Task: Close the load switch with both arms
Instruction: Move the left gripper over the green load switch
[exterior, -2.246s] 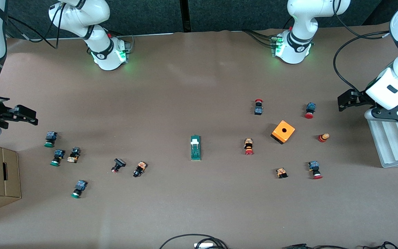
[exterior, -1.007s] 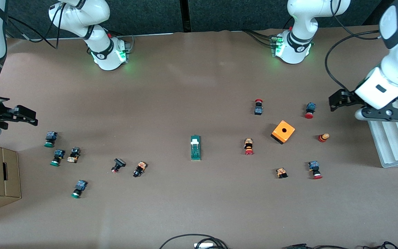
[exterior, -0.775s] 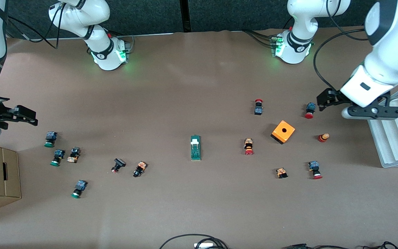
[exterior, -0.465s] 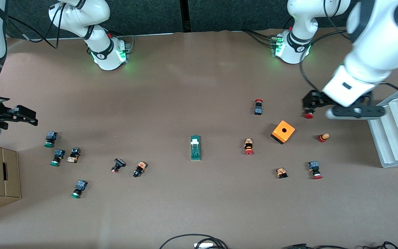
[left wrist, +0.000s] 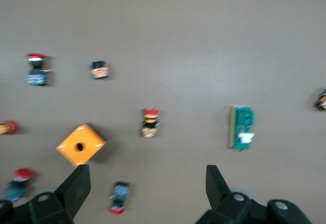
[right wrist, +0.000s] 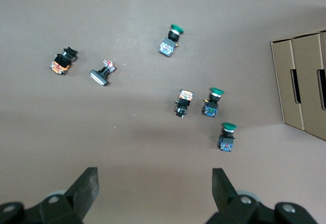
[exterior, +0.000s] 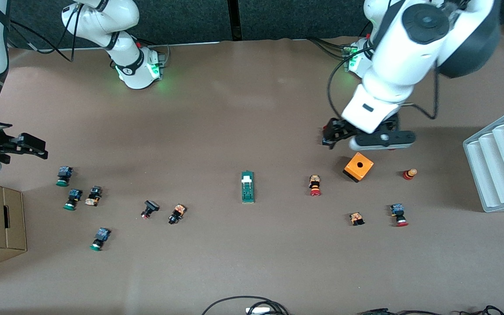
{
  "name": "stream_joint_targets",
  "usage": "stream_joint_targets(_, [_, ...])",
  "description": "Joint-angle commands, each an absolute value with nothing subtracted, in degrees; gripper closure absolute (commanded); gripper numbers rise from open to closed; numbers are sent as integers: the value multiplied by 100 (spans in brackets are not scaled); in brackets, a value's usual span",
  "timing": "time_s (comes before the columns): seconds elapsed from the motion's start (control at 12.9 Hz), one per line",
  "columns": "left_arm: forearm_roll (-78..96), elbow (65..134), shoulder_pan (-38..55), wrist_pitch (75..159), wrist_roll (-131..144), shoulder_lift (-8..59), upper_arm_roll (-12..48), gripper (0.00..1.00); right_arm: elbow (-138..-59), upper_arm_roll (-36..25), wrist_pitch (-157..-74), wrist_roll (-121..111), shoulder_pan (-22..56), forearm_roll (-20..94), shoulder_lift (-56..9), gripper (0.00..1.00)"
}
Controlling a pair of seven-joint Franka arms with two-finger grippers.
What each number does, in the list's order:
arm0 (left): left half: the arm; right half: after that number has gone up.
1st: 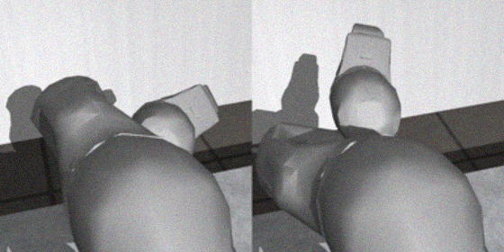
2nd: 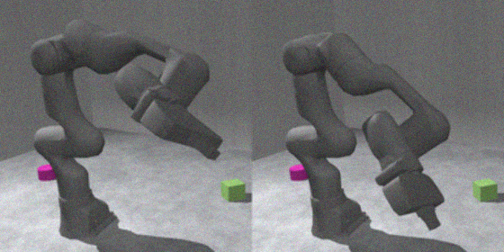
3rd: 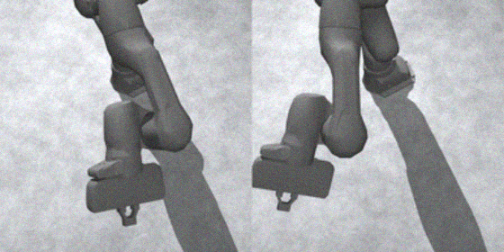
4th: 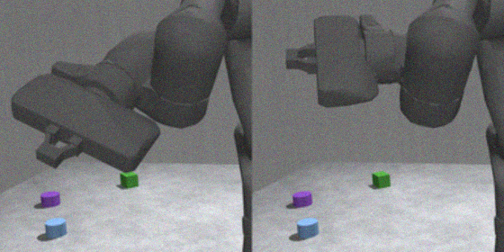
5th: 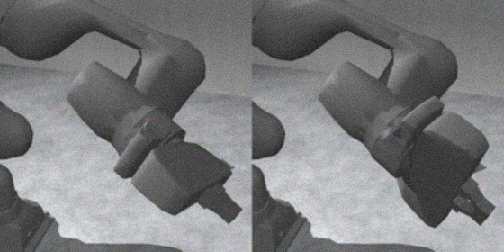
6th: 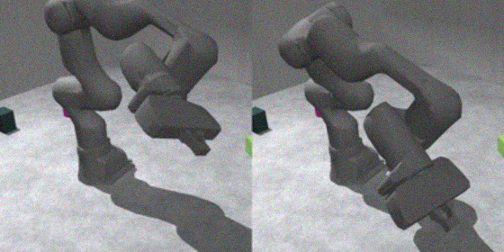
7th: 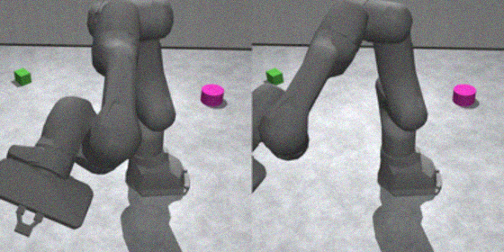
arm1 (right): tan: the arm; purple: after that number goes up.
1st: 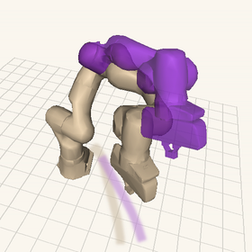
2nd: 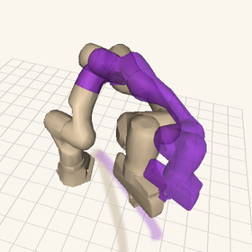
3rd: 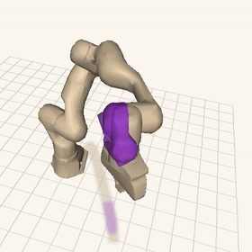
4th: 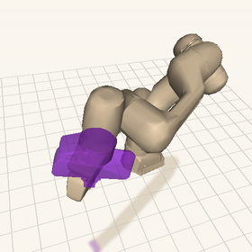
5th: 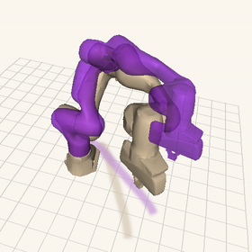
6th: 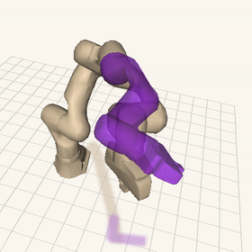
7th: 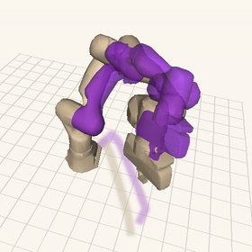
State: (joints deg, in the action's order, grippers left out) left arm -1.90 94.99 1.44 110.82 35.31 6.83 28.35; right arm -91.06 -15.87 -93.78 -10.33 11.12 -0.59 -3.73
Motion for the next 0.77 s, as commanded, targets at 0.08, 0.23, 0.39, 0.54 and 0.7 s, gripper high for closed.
stream_joint_targets(0.08, [-839, 9396, 683, 11662, 4461, 1167, 2962, 0, -9035, -1600, -9352, -1028, 1125, -149, -396, 0])
stream_joint_targets(0.23, [-1701, 9369, 1324, 11838, 5662, 1466, 2962, 0, -9035, -1600, -9343, -1037, 1134, -149, -396, 0])
stream_joint_targets(0.39, [-2178, 9351, 1520, 12092, 6710, 1651, 2962, 0, -9044, -1600, -9343, -1037, 1142, -149, -387, 0])
stream_joint_targets(0.54, [-2486, 9387, 1870, 12260, 7100, 1845, 2953, 0, -9035, -1591, -9325, -1028, 1143, -141, -378, 0])
stream_joint_targets(0.7, [-3300, 9396, 2283, 12261, 7800, 2169, 2953, 0, -9044, -1591, -9325, -1037, 1151, -141, -378, 0])
